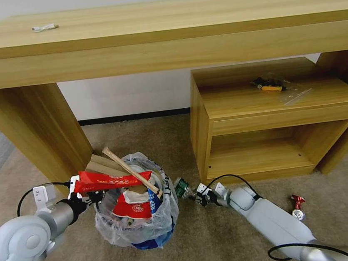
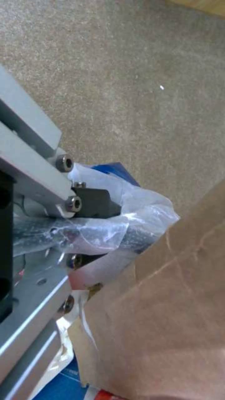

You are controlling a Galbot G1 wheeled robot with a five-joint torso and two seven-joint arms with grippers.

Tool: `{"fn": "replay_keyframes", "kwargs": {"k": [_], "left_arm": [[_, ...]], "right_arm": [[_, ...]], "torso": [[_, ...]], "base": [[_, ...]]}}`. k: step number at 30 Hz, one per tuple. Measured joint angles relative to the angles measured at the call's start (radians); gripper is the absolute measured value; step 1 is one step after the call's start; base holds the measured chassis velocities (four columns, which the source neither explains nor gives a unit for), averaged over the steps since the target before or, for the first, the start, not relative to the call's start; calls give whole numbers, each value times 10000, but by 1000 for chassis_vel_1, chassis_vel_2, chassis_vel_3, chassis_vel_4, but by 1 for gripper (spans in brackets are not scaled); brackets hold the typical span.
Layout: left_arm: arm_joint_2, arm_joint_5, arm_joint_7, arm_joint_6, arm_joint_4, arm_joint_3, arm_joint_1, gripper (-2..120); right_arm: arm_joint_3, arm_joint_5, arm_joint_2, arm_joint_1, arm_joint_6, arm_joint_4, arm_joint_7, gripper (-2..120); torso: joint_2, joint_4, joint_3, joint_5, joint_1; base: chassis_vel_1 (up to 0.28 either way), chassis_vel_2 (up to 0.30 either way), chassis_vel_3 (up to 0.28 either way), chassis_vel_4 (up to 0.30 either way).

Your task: Pick up the trash bin and place the garbage on the floor into it.

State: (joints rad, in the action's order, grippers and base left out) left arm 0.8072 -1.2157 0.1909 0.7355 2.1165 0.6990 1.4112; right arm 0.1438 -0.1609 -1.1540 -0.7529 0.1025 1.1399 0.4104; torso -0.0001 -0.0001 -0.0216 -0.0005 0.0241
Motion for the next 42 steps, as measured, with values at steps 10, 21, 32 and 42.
{"fn": "replay_keyframes", "kwargs": {"k": [10,21,32,42], "left_arm": [[-120,-163,6,0,-573,139,-347,0],[-224,-74,-107,-1,-1184,-196,-709,0],[-585,-65,-14,0,-1337,-1536,-1655,0],[-730,-292,459,-1,-1318,-3016,-3013,0]], "right_arm": [[-925,-979,825,-944,177,2537,-702,30],[-1492,-2051,1445,-791,142,4447,-972,30],[-636,-3384,2248,953,1141,6852,-1104,30],[1565,-4041,3152,2475,2209,8080,-661,30]], "torso": [[0,0,0,2,0],[0,1,0,0,0],[1,6,-1,1,0],[1,0,-1,0,0]], "base": [[0,0,0,0],[0,0,0,0],[0,0,0,0],[0,0,0,0]]}}
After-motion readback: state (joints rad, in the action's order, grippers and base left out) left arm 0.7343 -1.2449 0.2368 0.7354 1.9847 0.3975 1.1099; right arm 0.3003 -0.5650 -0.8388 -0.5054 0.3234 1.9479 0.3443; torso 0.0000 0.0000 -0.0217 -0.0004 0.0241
